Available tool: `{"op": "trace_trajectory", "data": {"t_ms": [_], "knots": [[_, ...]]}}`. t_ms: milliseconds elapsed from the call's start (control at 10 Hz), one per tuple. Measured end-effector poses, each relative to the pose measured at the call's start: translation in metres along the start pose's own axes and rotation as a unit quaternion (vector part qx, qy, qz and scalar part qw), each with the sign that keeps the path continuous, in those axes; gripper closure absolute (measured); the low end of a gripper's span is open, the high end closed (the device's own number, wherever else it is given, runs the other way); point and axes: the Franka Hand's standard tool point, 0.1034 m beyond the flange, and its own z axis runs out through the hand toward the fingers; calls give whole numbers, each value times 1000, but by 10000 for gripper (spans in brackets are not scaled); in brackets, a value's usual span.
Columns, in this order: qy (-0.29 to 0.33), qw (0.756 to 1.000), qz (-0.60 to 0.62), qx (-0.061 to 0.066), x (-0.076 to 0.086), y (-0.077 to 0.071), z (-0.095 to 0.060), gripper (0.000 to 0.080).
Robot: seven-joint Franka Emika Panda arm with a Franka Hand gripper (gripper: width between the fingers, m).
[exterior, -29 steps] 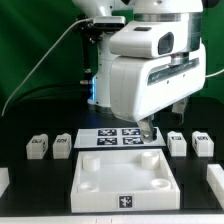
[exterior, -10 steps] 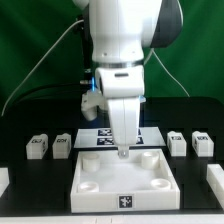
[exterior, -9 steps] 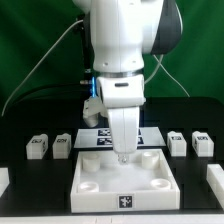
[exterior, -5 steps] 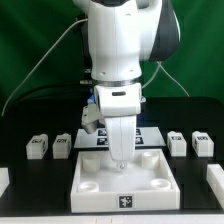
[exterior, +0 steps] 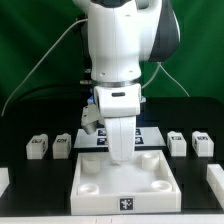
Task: Assemble one leg
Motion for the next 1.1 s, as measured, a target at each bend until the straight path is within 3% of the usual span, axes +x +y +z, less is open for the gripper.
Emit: {"op": "trace_trajectory", "data": {"t_ms": [100,800,1100], "knots": [[0,1000,0,-1,0,1,0,740],[0,1000,3,-4,1,2,0,739],[10,1000,17,-19,38,30,-1,739]]}}
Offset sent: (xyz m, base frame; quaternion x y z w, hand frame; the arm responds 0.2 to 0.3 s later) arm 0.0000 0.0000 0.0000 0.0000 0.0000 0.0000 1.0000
